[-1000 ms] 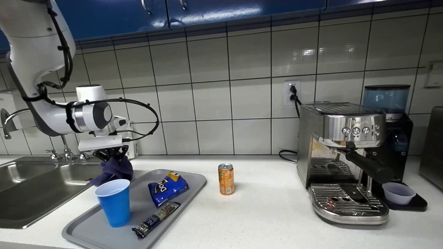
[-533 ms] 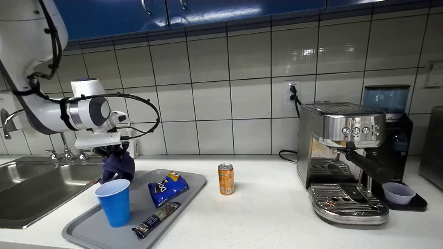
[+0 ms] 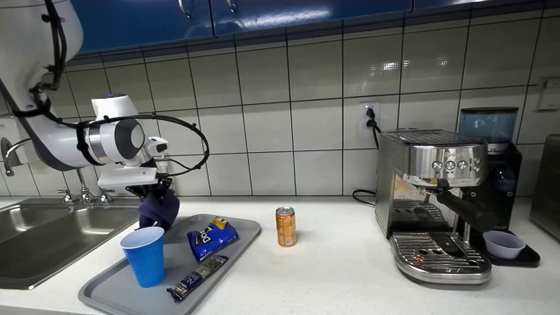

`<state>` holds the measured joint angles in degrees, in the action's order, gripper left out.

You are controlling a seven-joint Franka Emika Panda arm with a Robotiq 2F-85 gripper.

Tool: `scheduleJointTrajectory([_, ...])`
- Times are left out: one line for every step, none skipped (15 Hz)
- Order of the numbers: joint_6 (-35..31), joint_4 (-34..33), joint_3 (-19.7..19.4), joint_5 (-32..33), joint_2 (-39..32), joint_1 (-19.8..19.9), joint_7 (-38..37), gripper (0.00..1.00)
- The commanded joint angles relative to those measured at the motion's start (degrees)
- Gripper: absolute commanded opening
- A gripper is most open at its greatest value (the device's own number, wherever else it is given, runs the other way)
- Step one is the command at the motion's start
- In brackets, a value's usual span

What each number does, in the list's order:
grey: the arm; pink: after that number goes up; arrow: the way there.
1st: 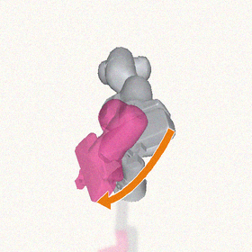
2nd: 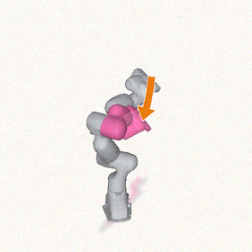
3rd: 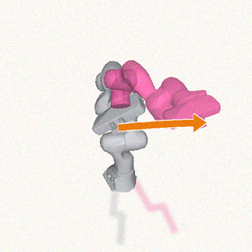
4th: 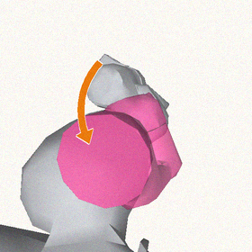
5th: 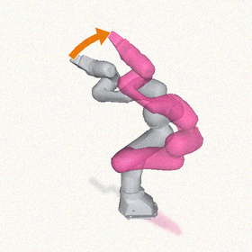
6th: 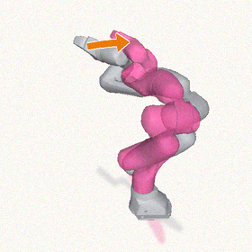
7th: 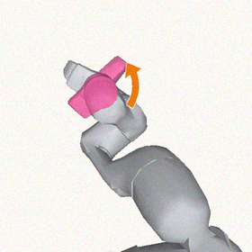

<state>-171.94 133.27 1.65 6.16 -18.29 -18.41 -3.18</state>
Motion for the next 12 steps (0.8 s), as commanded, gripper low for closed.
scheduleJointTrajectory([-1.6,4.4,-3.0,0.8,4.1,-1.1,-3.2,0.02])
scheduleJointTrajectory([-1.8,4.9,-3.8,0.9,4.4,-1.4,-3.6,0.02])
scheduleJointTrajectory([-1.8,5.3,-4.8,1.1,4.6,-1.8,-4.2,0.02])
scheduleJointTrajectory([-1.8,5.6,-5.7,1.2,4.8,-2.1,-4.6,0.02])
scheduleJointTrajectory([-1.9,5.9,-6.6,1.2,4.9,-2.4,-5.1,0.02])
scheduleJointTrajectory([-1.8,6.2,-7.8,1.4,5.0,-2.9,-5.7,0.02])
scheduleJointTrajectory([-2.0,6.5,-8.5,1.3,5.1,-3.0,-6.0,0.02])
scheduleJointTrajectory([-1.9,6.7,-9.6,1.5,5.1,-3.6,-6.6,0.02])
scheduleJointTrajectory([-1.9,7.0,-10.5,1.5,5.3,-3.9,-7.0,0.02])
scheduleJointTrajectory([-2.0,7.2,-11.6,1.6,5.4,-4.4,-7.6,0.02])
scheduleJointTrajectory([-2.1,7.6,-12.7,1.7,5.6,-4.9,-8.1,0.02])
scheduleJointTrajectory([-2.2,7.8,-13.7,1.8,5.8,-5.5,-8.6,0.02])
